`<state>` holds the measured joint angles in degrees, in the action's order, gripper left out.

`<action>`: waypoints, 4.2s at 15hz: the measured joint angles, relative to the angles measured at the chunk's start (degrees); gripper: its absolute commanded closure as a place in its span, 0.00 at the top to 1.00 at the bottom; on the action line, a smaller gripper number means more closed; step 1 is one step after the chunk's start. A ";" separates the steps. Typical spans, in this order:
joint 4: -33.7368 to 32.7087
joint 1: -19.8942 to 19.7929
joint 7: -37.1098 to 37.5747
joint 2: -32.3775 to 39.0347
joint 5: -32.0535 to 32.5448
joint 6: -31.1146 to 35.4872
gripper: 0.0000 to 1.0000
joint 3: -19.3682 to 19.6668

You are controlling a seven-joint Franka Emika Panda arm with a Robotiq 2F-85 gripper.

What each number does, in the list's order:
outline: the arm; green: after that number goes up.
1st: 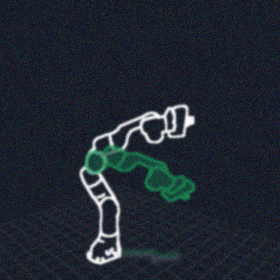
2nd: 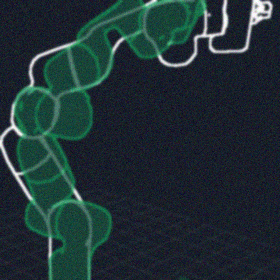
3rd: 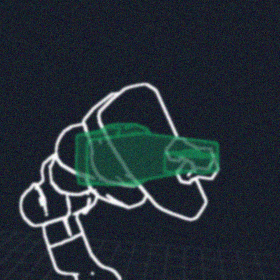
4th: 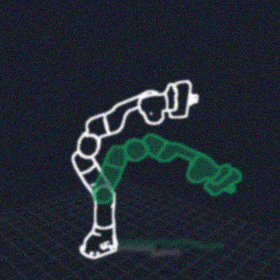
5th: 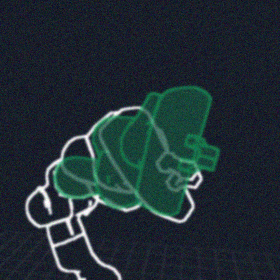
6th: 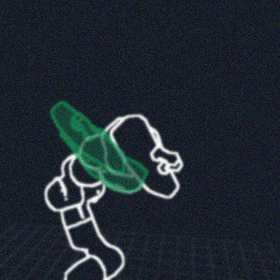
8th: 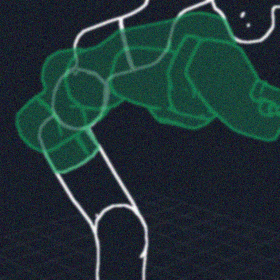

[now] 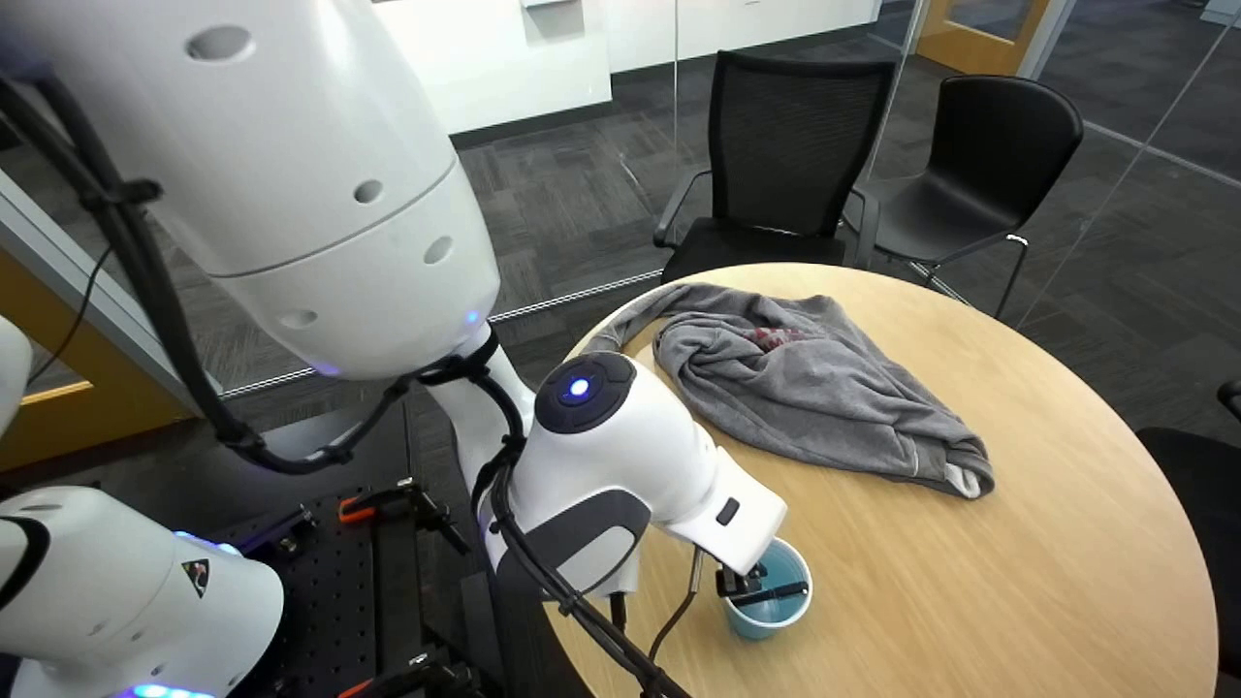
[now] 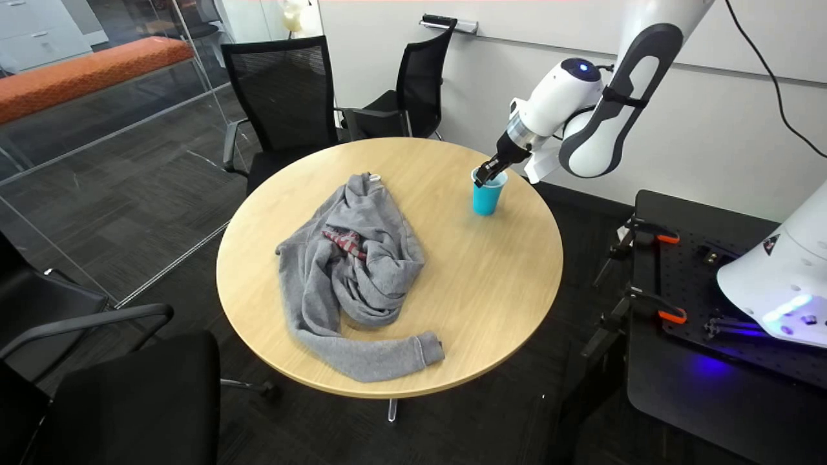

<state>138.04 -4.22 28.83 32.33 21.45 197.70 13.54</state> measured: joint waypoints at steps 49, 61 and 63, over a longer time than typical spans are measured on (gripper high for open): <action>-6.54 -18.99 -18.72 2.45 -16.78 -8.98 0.51 -18.32; -7.12 -13.54 -19.64 2.88 -20.20 -9.65 0.03 -13.44; -7.13 -12.53 -19.64 2.88 -20.47 -9.65 0.03 -12.70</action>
<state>130.91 -16.76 9.18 35.20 0.98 188.04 0.85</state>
